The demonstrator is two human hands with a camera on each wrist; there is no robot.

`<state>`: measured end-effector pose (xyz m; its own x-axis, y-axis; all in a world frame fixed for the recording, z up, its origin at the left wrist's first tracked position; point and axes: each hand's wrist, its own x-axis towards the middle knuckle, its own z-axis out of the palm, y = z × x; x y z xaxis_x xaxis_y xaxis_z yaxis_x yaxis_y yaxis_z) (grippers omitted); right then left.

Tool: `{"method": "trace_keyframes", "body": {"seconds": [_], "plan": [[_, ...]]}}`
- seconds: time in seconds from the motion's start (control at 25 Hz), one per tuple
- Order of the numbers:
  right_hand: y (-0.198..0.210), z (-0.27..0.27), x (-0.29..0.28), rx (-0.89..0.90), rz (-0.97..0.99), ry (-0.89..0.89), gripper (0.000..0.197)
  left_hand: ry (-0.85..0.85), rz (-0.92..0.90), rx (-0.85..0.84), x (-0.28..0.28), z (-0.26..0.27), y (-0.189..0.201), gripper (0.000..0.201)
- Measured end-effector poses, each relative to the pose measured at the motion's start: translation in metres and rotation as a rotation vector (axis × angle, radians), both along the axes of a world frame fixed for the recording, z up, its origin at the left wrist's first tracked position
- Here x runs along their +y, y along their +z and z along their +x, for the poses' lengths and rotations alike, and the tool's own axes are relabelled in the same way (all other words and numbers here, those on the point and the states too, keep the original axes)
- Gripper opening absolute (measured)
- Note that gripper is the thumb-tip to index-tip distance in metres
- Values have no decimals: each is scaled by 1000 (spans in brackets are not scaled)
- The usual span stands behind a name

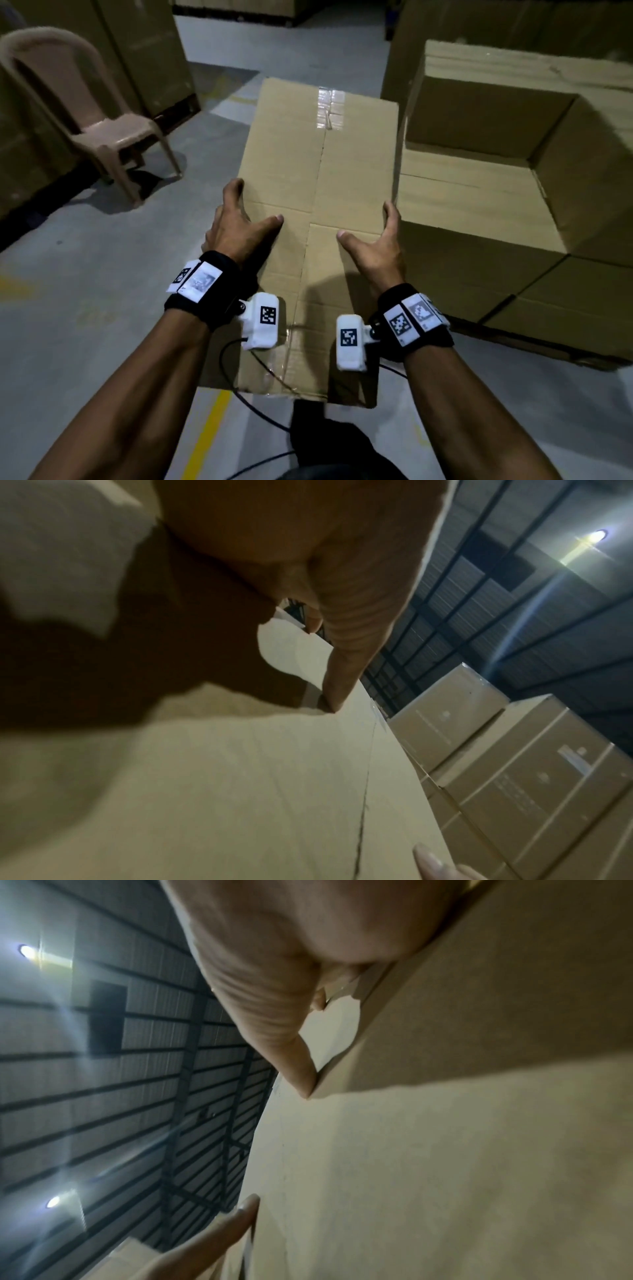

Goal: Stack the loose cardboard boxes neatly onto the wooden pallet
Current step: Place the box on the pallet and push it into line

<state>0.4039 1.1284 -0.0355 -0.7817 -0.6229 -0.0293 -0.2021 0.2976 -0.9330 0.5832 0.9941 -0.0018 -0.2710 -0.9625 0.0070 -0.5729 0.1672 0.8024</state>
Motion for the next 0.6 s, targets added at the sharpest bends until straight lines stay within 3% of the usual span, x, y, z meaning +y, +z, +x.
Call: {"method": "trace_keyframes", "body": {"seconds": [0.32,0.6], "plan": [[25,-114,-142,-40,13,-254,98,-235,116,161,-196,-161,10,90],[32,-190,-203,-97,56,-586,98,-559,15,-30,-291,-308,10,95]]}}
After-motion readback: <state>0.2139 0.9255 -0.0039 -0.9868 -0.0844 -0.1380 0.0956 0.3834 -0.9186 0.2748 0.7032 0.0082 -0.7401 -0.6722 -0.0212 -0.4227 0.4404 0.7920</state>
